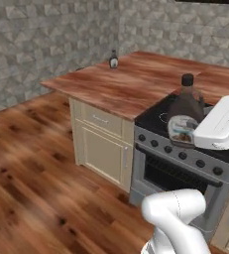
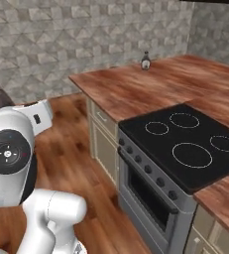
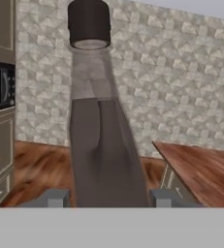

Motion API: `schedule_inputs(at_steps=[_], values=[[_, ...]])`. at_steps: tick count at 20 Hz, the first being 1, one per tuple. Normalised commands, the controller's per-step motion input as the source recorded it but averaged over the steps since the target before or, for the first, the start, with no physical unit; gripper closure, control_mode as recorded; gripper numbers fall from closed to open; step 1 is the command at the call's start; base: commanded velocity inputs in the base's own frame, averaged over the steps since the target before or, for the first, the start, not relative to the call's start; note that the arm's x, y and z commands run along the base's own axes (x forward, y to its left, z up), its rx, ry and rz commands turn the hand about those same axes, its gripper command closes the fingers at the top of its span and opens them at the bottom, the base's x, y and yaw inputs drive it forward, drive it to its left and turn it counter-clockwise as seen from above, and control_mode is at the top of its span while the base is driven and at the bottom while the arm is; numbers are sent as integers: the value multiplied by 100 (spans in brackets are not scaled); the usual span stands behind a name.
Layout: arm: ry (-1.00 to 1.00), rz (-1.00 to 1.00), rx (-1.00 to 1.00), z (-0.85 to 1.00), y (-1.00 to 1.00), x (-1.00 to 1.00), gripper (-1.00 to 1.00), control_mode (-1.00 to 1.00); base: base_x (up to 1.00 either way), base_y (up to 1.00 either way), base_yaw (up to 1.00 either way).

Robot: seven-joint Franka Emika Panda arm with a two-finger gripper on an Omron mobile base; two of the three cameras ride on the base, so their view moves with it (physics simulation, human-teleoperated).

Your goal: The dining table condiment station is running low on syrup bottle. Refill the condiment station by opening the cabinet and taking the syrup bottle from the cabinet and placing it on the dining table.

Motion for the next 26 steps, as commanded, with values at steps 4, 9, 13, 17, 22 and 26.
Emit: schedule_inputs(at_steps=[4,9,13,17,22,26], values=[[0,0,0,0,0,0,100,100,100,79,-14],[0,0,0,0,0,0,100,100,100,94,-18],[0,0,0,0,0,0,100,100,100,100,-23],[0,0,0,0,0,0,100,100,100,100,-28],[0,0,0,0,0,0,100,100,100,100,-32],[0,0,0,0,0,0,100,100,100,100,-32]])
